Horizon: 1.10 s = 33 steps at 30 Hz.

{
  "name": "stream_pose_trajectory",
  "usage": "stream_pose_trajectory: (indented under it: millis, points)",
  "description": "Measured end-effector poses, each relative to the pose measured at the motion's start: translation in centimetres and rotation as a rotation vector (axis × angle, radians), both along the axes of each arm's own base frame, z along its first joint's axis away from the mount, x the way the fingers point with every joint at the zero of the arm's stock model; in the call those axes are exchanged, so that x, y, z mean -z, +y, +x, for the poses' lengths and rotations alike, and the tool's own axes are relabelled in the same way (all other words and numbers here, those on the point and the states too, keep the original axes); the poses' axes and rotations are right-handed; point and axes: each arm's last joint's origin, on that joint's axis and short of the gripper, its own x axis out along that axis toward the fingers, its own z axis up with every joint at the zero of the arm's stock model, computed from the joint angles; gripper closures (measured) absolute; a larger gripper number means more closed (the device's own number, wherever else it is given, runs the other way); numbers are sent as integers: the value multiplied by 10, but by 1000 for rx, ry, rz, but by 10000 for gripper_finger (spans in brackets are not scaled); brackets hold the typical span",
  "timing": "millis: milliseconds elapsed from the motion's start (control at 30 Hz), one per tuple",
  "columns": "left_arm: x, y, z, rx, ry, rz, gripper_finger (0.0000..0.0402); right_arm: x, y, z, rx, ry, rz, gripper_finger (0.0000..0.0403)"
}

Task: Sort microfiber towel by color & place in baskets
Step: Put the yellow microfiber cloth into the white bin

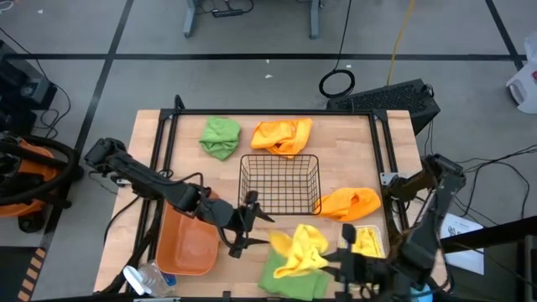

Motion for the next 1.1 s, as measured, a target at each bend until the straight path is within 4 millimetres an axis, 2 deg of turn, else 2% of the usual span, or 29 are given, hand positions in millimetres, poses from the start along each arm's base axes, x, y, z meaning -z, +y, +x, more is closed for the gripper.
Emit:
stream_pose_trajectory:
  millis: [200, 433, 567, 733, 1100]
  points:
    - [2, -6, -7, -29, 26, 41, 119, -19, -20, -24, 51, 275, 185, 393]
    - [2, -7, -7, -27, 25, 42, 119, -11, -39, -48, 235, 691, 348, 393]
    - [2, -7, -7, -27, 24, 41, 119, -5, -36, -53, 309, 791, 436, 393]
    - [2, -7, -7, -28, 24, 39, 119, 13, -35, -56, 401, 826, 435, 393]
    - [3, -7, -8, -28, 39, 46, 119, 74, -31, -62, 558, 947, 421, 385]
